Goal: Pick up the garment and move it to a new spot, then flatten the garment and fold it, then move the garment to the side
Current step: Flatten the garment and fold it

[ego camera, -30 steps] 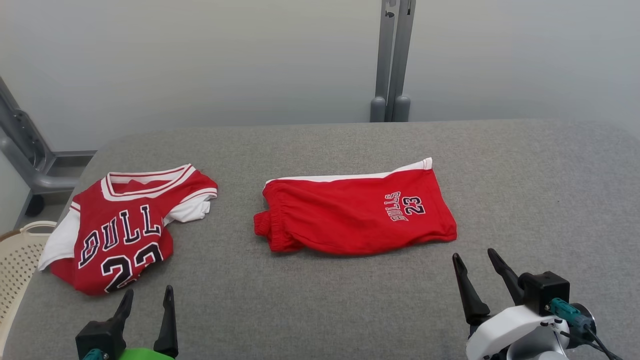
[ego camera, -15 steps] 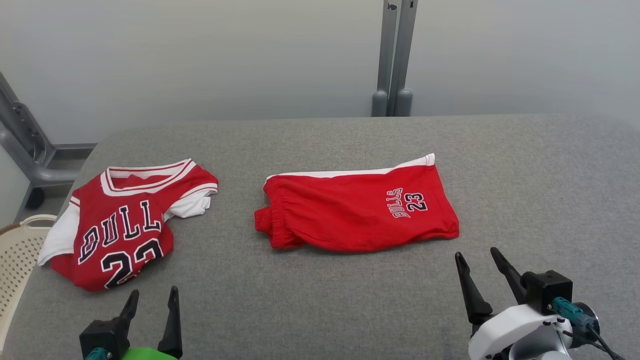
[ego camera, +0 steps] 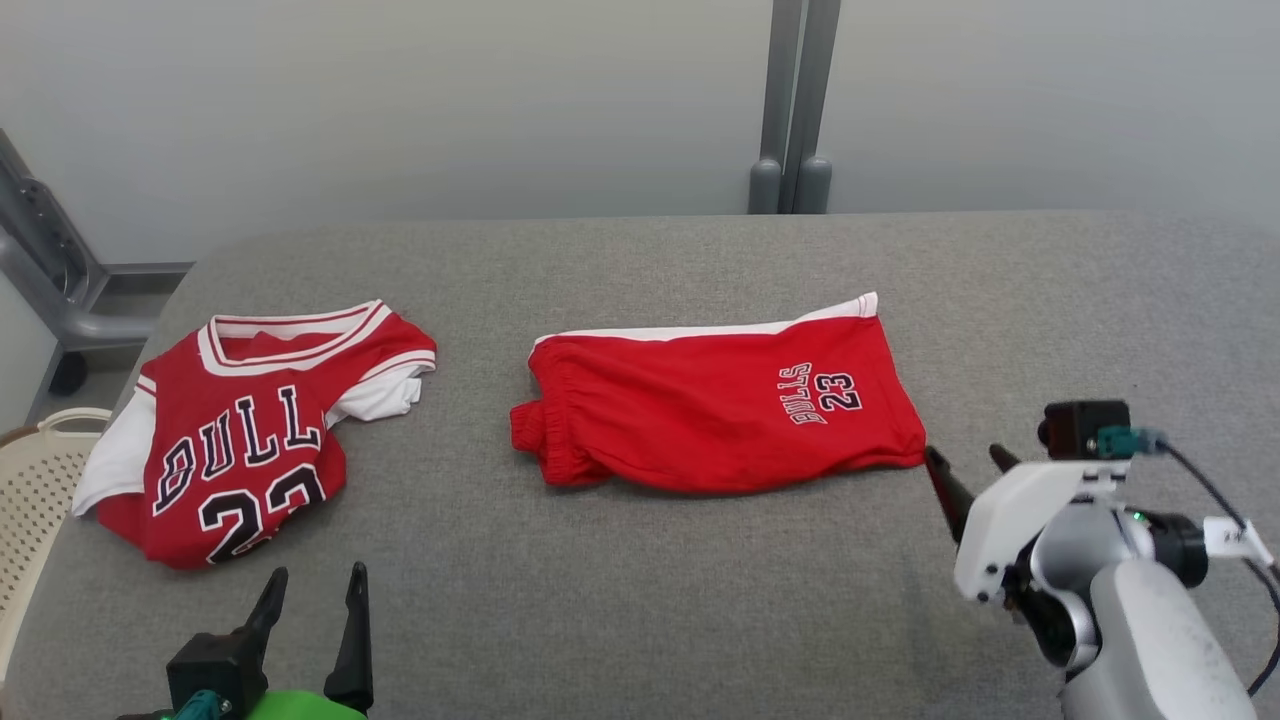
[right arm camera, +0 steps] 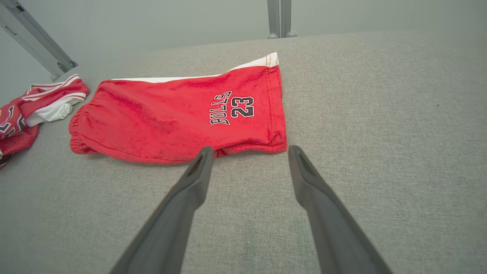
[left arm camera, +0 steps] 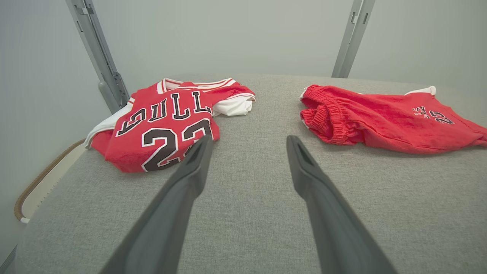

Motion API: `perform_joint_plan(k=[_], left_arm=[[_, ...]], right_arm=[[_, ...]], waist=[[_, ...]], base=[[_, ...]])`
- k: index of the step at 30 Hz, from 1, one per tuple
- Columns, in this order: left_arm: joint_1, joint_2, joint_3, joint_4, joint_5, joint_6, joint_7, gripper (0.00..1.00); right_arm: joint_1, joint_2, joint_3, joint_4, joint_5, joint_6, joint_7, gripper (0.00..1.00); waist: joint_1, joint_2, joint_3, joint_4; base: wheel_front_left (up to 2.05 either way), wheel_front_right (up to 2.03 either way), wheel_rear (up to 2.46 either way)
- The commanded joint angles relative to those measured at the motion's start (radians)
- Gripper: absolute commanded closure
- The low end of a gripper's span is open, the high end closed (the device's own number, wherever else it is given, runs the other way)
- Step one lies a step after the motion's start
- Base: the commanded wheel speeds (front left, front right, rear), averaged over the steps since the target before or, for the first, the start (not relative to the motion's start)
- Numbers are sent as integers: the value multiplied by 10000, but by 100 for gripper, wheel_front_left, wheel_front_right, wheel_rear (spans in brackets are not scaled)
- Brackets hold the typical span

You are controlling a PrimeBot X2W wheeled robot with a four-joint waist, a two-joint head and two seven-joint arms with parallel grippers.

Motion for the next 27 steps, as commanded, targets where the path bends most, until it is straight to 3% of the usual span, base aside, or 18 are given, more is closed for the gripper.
perform_joint_plan(k=[1, 4, 10, 19, 27], left_arm=[[-151, 64, -10, -37, 86, -36, -55, 0], [-321, 69, -135, -143, 130, -160, -110, 0], [-937, -70, -460, -409, 362, -354, -423, 0], [-1805, -323, -822, -268, 569, -582, -717, 0], [-2152, -412, -1031, -121, 713, -604, -810, 0]], right_arm=[[-239, -56, -112, 43, -80, -4, 150, 0], [-1240, -42, -961, 800, -184, -4, 1670, 0], [-3640, -49, -2442, 2193, -1675, -2, 4535, 0], [-5448, -323, -3839, 3104, -3206, -2, 5111, 0], [-6119, -501, -4158, 3898, -3909, -2, 5049, 0]], waist=[[1, 0, 83, 58], [1, 0, 342, 257], [1, 0, 1477, 1027], [1, 0, 2683, 1929], [1, 0, 3242, 2237]], base=[[0, 0, 0], [0, 0, 0], [0, 0, 0], [0, 0, 0], [0, 0, 0]])
